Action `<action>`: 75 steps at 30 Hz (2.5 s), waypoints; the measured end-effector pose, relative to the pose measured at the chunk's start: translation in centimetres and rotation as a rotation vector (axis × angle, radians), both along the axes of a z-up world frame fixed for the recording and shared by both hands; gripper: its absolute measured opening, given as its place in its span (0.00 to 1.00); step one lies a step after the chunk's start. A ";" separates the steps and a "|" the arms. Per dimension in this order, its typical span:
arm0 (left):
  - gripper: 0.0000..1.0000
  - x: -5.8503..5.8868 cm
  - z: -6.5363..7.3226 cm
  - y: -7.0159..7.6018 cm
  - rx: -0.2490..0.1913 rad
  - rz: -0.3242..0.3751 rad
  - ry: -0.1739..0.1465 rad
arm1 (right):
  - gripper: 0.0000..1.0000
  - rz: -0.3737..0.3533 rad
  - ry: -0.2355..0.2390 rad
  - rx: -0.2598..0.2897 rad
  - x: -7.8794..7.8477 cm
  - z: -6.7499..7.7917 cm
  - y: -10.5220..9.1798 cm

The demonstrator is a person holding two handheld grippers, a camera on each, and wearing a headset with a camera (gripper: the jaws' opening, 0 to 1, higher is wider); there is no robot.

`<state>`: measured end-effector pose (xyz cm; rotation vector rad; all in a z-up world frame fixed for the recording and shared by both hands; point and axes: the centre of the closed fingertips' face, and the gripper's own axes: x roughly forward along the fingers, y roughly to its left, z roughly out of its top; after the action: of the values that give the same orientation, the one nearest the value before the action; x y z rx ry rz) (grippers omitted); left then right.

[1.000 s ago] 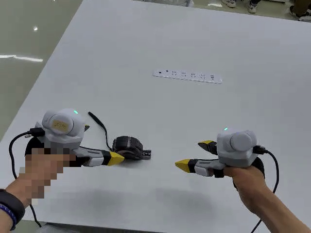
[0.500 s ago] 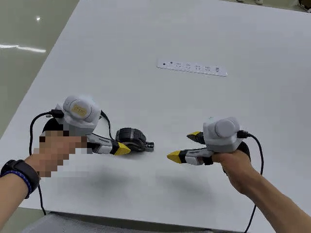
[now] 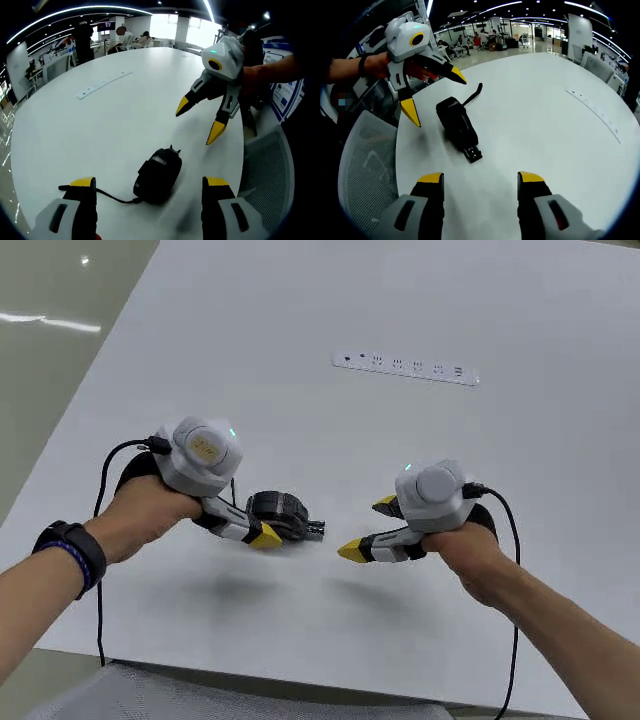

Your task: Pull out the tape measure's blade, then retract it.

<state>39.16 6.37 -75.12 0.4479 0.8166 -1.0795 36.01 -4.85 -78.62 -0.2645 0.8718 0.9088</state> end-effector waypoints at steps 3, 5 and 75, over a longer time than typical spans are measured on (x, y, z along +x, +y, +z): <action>0.84 0.3 -0.1 -0.5 0.014 -0.030 -0.004 | 0.59 0.035 -0.003 -0.019 0.1 -0.3 0.5; 0.83 0.4 -0.3 -0.8 0.030 -0.061 -0.007 | 0.59 0.060 -0.005 -0.032 0.2 -0.6 0.9; 0.37 -0.8 -5.1 -2.8 0.286 -0.400 -0.001 | 0.13 0.403 -0.092 -0.170 1.1 -4.1 4.1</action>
<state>38.41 3.62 -80.22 0.8803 0.9069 -1.3337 37.07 -0.76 -82.76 -0.6409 0.8254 1.1857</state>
